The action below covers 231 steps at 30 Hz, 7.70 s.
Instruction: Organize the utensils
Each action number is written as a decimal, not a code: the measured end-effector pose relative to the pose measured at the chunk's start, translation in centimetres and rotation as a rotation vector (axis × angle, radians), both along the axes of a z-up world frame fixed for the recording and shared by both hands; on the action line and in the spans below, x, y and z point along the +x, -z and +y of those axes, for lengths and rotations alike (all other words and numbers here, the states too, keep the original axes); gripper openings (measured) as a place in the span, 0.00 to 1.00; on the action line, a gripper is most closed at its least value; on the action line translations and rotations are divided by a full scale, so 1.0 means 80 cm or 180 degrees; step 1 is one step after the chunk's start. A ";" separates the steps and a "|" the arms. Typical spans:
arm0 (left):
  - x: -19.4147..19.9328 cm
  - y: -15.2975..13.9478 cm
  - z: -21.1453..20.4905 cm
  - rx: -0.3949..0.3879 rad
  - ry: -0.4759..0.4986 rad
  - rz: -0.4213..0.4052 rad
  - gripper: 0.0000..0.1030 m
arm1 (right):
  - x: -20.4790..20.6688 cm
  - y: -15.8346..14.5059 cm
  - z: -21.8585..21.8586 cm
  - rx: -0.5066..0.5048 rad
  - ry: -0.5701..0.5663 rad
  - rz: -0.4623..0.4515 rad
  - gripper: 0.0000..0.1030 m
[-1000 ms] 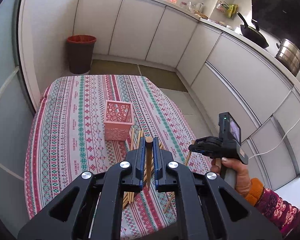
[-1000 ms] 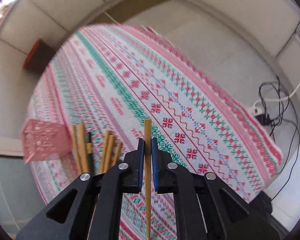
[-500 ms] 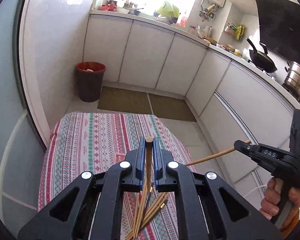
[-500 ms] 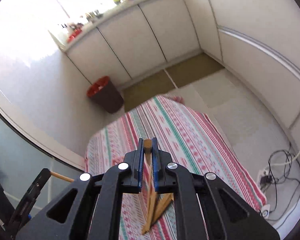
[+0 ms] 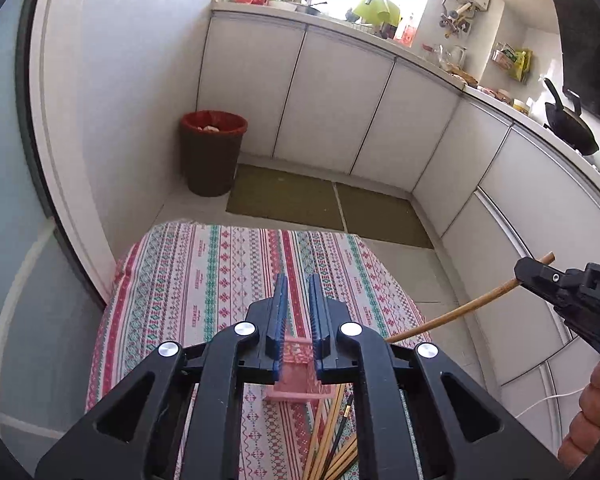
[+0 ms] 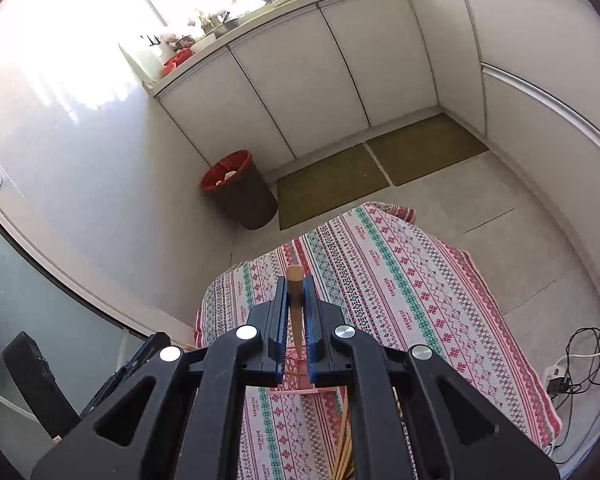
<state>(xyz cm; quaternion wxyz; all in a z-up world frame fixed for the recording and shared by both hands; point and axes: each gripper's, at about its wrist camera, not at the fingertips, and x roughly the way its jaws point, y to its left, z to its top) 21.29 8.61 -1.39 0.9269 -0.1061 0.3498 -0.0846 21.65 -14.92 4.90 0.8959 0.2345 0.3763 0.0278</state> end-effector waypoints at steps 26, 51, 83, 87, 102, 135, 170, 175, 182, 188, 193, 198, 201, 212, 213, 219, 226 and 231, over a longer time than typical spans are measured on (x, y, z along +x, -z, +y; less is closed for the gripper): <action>-0.086 0.012 0.027 -0.0016 -0.0504 -0.0256 0.59 | -0.012 0.078 0.058 -0.0752 0.0068 0.0018 0.58; -0.104 0.142 -0.125 0.0754 0.0800 0.1084 0.93 | -0.209 0.159 -0.075 -0.1596 0.0559 0.0151 0.93; 0.054 0.292 -0.240 0.1150 0.1313 0.2136 0.22 | -0.203 0.320 -0.192 -0.0102 0.0995 0.0835 0.93; 0.052 0.307 -0.251 0.1381 0.1415 0.2128 0.13 | -0.199 0.324 -0.194 -0.0077 0.1020 0.0881 0.93; -0.028 0.244 -0.218 0.1052 0.1584 0.1401 0.07 | -0.137 0.325 -0.158 0.0180 0.0579 0.1250 0.86; -0.109 0.141 -0.082 0.0299 0.1189 0.0846 0.07 | 0.019 0.372 0.013 -0.0527 0.0248 0.2054 0.18; -0.041 0.274 -0.027 0.0432 0.0243 0.2191 0.17 | -0.146 0.212 -0.068 0.0366 0.0220 0.0580 0.05; -0.029 0.275 -0.037 0.0428 0.0299 0.1976 0.18 | -0.142 0.220 -0.067 0.0376 0.0167 0.0587 0.05; 0.004 0.302 -0.066 0.0736 0.0295 0.1857 0.18 | -0.130 0.227 -0.068 0.0336 0.0120 0.0659 0.06; 0.001 0.310 -0.090 0.1083 0.0370 0.1642 0.06 | -0.119 0.238 -0.070 0.0371 0.0149 0.0746 0.06; -0.037 0.260 -0.073 0.0825 0.0336 0.1328 0.06 | -0.123 0.231 -0.064 0.0402 0.0095 0.0723 0.05; -0.088 0.169 -0.051 0.0500 0.0460 0.0792 0.06 | -0.132 0.202 -0.051 0.0365 -0.0027 0.0590 0.05; -0.105 0.130 -0.046 0.0379 0.0448 0.0551 0.06 | -0.141 0.177 -0.042 0.0290 -0.0121 0.0501 0.05; -0.136 0.075 -0.026 0.0133 0.0484 0.0200 0.06 | -0.116 0.191 -0.060 0.0003 -0.0164 0.0977 0.31; -0.135 0.076 -0.027 0.0123 0.0497 0.0198 0.06 | -0.101 0.220 -0.068 -0.0039 -0.0126 0.1180 0.37; -0.133 0.080 -0.030 0.0095 0.0539 0.0168 0.06 | -0.043 0.350 -0.106 -0.0020 0.0257 0.2046 0.35; -0.125 0.078 -0.023 0.0001 0.0519 0.0148 0.06 | 0.000 0.376 -0.070 -0.0244 0.0247 0.2190 0.22; -0.130 0.070 -0.021 -0.0039 0.0527 0.0044 0.06 | -0.008 0.374 -0.062 -0.0220 0.0322 0.2098 0.05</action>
